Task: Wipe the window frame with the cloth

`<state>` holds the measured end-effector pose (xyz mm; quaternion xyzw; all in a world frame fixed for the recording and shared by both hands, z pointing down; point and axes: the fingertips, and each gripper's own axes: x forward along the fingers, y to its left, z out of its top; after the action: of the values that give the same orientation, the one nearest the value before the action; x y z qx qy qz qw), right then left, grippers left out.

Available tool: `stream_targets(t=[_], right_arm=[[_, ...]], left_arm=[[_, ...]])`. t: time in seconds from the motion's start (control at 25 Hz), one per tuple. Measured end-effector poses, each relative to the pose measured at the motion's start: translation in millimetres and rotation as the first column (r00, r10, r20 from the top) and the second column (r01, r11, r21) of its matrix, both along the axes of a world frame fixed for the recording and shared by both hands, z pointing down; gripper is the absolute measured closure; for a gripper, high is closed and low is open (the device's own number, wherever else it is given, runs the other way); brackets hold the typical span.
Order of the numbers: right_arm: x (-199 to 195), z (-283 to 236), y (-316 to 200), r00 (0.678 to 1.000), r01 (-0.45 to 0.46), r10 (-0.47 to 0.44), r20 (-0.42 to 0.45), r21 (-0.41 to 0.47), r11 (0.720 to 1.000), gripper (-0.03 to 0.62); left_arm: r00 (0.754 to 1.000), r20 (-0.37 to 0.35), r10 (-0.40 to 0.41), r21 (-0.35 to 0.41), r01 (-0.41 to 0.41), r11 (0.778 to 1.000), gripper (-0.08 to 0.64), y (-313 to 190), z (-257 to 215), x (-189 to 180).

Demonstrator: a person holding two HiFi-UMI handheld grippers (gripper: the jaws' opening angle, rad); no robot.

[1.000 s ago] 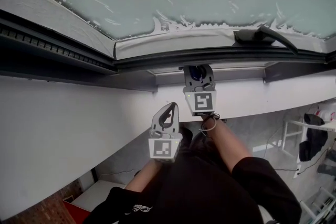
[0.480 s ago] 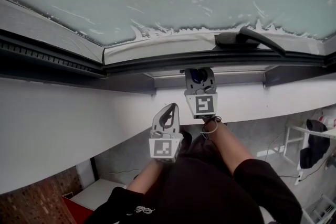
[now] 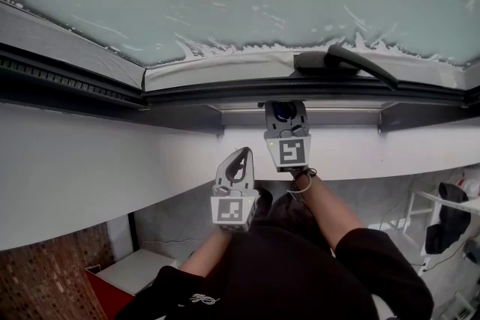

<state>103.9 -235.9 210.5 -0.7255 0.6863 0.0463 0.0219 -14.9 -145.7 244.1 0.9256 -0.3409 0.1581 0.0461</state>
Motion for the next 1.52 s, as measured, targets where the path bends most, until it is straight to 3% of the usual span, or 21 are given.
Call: stream_targets(t=[0.48,0.96,1.24,1.52], right_arm=[[33.0,0.7,19.0,1.0,-0.01,0.01,0.011,-0.002,1.0,0.54],[53.5,0.5,30.5,0.999,0.038,-0.038,0.02,-0.001,0.999,0.54],[66.4,1.9,37.3,1.0,-0.01,0.01,0.001,0.004,1.0,0.539],[75.4,5.1,42.3,0.993,-0.12,0.119,-0.022,-0.035,0.992,0.54]], left_arm=[[1.0,0.009,-0.001,0.013,0.001,1.0,0.554,12.8,-1.0,27.3],[0.991,0.021,-0.131,0.056,0.13,0.99,0.554,23.4,-4.6,33.7],[0.996,-0.019,-0.092,0.044,0.093,0.995,0.554,26.5,-4.4,47.5],[0.999,-0.051,-0.02,0.002,0.02,1.0,0.554,18.1,1.2,48.9]])
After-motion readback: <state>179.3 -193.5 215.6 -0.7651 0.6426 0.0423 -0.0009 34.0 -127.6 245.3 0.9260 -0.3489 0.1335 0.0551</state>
